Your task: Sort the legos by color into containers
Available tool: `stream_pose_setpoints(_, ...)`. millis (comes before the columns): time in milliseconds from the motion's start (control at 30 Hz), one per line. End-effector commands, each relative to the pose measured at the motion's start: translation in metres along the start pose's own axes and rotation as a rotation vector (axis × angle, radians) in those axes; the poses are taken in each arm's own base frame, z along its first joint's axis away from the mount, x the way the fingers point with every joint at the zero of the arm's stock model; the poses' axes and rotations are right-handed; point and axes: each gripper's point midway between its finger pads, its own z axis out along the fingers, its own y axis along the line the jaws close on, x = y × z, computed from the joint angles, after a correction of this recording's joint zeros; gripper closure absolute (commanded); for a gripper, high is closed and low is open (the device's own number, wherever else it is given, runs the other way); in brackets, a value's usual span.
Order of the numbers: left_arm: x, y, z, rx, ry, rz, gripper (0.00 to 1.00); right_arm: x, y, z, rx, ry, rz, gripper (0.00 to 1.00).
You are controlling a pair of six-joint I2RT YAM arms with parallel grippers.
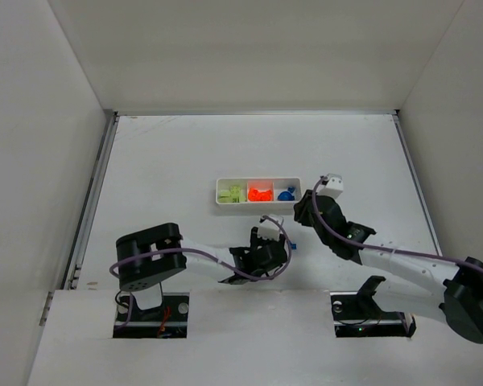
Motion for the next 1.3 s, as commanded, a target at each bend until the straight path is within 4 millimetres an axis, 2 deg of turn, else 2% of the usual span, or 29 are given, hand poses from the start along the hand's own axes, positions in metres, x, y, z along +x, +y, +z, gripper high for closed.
stream_pose_setpoints(0, -0.011, -0.01, 0.006, 0.015, -0.022, -0.023, 0.54, 0.01, -0.008, -0.007, 0.023, -0.005, 0.041, 0.61)
stream_pose_setpoints(333, -0.005, -0.014, 0.006, 0.021, -0.007, -0.007, 0.72, 0.065, -0.015, -0.03, 0.048, 0.11, -0.01, 0.68)
stream_pose_setpoints(400, -0.005, -0.014, 0.004, 0.025, -0.007, -0.007, 0.75, 0.074, -0.016, -0.034, 0.048, 0.136, -0.029, 0.66)
stream_pose_setpoints(500, -0.007, -0.013, 0.001, 0.025, -0.012, -0.008, 0.78, 0.087, -0.016, -0.041, 0.047, 0.169, -0.049, 0.58)
stream_pose_setpoints(600, -0.016, -0.011, -0.004, 0.028, -0.03, -0.027, 0.8, 0.099, -0.017, -0.043, 0.05, 0.193, -0.057, 0.55)
stream_pose_setpoints(700, -0.032, -0.008, -0.013, 0.047, -0.055, -0.063, 0.81, 0.105, -0.017, -0.042, 0.062, 0.21, -0.074, 0.57)
stream_pose_setpoints(967, -0.097, 0.005, -0.034, 0.066, -0.14, -0.146, 0.81, 0.114, -0.016, -0.044, 0.088, 0.236, -0.086, 0.57)
stream_pose_setpoints(1133, -0.136, 0.016, -0.03, 0.067, -0.177, -0.194, 0.81, 0.117, -0.016, -0.044, 0.112, 0.257, -0.092, 0.57)
stream_pose_setpoints(1267, -0.157, 0.021, -0.021, 0.071, -0.185, -0.23, 0.81, 0.121, -0.014, -0.04, 0.13, 0.27, -0.108, 0.58)
